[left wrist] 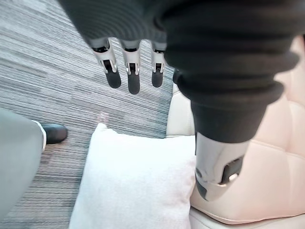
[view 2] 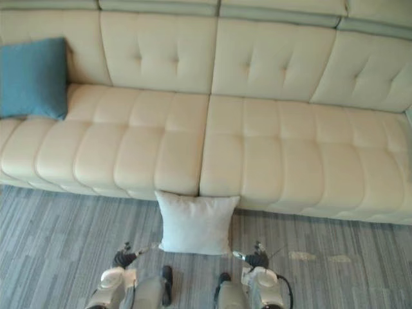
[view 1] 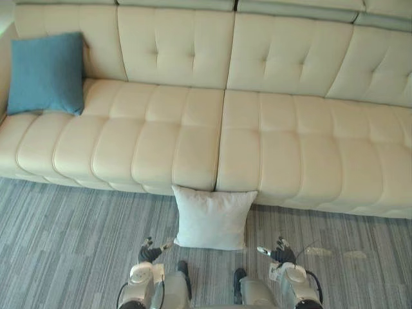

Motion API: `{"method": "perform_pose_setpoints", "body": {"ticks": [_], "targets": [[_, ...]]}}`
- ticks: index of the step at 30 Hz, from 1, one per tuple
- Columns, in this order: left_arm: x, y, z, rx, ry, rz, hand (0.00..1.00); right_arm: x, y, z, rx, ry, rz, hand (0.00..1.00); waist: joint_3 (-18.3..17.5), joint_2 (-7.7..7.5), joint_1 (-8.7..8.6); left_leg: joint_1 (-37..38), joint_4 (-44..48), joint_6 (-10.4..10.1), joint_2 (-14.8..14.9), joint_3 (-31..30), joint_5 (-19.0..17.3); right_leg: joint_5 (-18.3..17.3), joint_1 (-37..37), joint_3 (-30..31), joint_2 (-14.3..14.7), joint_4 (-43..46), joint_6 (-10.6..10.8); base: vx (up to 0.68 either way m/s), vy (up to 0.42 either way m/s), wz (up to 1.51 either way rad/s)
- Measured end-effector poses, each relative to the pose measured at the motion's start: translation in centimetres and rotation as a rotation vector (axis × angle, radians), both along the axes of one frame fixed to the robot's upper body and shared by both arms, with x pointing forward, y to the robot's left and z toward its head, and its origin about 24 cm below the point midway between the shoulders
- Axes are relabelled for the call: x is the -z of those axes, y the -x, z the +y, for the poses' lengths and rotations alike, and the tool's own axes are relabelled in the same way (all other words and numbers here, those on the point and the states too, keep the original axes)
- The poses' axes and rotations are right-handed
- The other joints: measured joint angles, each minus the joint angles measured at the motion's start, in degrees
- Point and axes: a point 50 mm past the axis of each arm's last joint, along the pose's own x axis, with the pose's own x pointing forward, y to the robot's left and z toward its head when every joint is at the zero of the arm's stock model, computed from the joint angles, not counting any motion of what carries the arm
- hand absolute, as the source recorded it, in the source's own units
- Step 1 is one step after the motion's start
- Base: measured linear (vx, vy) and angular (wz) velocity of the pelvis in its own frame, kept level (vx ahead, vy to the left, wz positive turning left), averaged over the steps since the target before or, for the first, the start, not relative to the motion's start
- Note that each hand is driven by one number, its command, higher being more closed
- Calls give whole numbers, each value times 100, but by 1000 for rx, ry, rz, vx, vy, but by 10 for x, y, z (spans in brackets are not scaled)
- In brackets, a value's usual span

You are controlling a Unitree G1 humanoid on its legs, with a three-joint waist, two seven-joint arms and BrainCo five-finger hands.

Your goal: Pick up cushions and gather them together orderly.

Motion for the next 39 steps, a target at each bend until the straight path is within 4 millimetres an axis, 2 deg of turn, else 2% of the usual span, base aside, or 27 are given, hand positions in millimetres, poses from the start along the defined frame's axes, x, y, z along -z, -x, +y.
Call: {"method": "perform_pose_setpoints", "body": {"ticks": [6, 10, 11, 12, 13, 15, 16, 19, 20, 21, 24, 26, 30, 31, 33, 36, 39], "targets": [[-26, -37, 2, -30, 7, -141, 0, -24, -34, 6, 1, -3, -124, 0, 254, 17, -3, -1098, 810, -27, 210, -60, -112, -158, -1116, 48, 115, 854, -58, -159, -8, -5], [-65, -79, 11, -70, 9, -307, 0, -58, -71, 13, 8, -5, -283, 0, 502, 11, -6, -2166, 1599, -32, 390, -136, -211, -305, -2247, 138, 198, 1715, -113, -202, -14, -6], [-73, -88, 12, -76, 11, -340, 0, -70, -84, 14, 7, -6, -329, 0, 527, 16, -5, -2437, 1727, -31, 431, -134, -224, -311, -2530, 167, 225, 1851, -109, -232, -11, -17], [-87, -100, 15, -89, 13, -389, 0, -88, -99, 17, 10, -15, -403, 0, 697, 24, -15, -2693, 1897, -24, 460, -146, -234, -318, -2816, 202, 270, 2063, -122, -150, -20, -11], [-93, -106, 17, -108, 22, -414, 0, -96, -106, 18, 13, -14, -432, 0, 757, 26, -26, -2855, 2014, -26, 479, -159, -233, -325, -2986, 218, 290, 2186, -130, -184, -33, -10], [-121, -126, 23, -152, 50, -520, 0, -130, -129, 17, 43, -24, -550, 0, 881, 24, -26, -3580, 2361, -28, 547, -275, -231, -335, -3698, 209, 332, 2540, -144, -168, -35, -2], [-130, -132, 24, -160, 59, -553, 0, -138, -135, 15, 59, -27, -576, 0, 932, 29, -29, -3782, 2455, -48, 561, -287, -217, -332, -3887, 193, 343, 2627, -148, -132, -36, 2], [-161, -150, 30, -169, 65, -657, 0, -180, -159, 8, 97, -16, -696, 0, 1116, 8, -22, -4508, 2743, -65, 631, -402, -175, -318, -4593, 174, 410, 2929, -171, -93, -38, -2], [-173, -156, 34, -187, 75, -696, 0, -195, -166, 4, 117, -16, -741, 0, 1218, 8, -21, -4713, 2829, -77, 639, -429, -158, -316, -4798, 170, 416, 3034, -173, -79, -30, -3], [-191, -164, 41, -209, 81, -749, 0, -219, -176, -3, 152, -31, -806, 0, 1295, 5, -19, -5067, 2958, -81, 668, -433, -154, -315, -5153, 172, 440, 3167, -173, -100, -33, -3], [-223, -173, 54, -253, 89, -841, 0, -259, -186, -17, 197, -20, -910, 0, 1405, -1, -17, -5607, 3160, -84, 699, -463, -139, -314, -5698, 180, 464, 3387, -170, -45, -12, -3], [-247, -180, 60, -252, 71, -903, 0, -284, -190, -27, 221, -13, -972, 0, 1639, 2, -16, -5726, 3204, -90, 706, -490, -133, -315, -5807, 167, 474, 3430, -168, -15, -3, 0], [-285, -186, 68, -251, 56, -1005, 0, -316, -194, -41, 241, 24, -1038, 0, 1662, 4, -19, -6253, 3368, -81, 666, -574, -111, -335, -6334, 150, 437, 3686, -138, -22, 0, 8], [-302, -189, 68, -244, 52, -1051, 0, -328, -195, -44, 246, 30, -1064, 0, 1682, 4, -18, -6452, 3420, -80, 639, -591, -87, -346, -6532, 150, 412, 3788, -124, -26, 6, 13], [-320, -190, 68, -239, 58, -1109, 0, -341, -196, -44, 243, 28, -1096, 0, 1697, 9, -16, -6674, 3512, -88, 623, -618, -78, -365, -6740, 136, 405, 3912, -102, -33, 8, 13], [-349, -194, 56, -180, 42, -1190, 0, -360, -197, -42, 238, 41, -1142, 0, 1733, 23, -10, -6973, 3584, -88, 532, -639, -9, -426, -7066, 172, 339, 4111, -64, -48, 14, 24], [-374, -195, 41, -123, 22, -1265, 0, -377, -200, -26, 186, 64, -1179, 0, 1763, 25, -2, -7253, 3589, -94, 463, -696, 59, -457, -7332, 145, 287, 4176, -125, -52, 25, 18]]}}
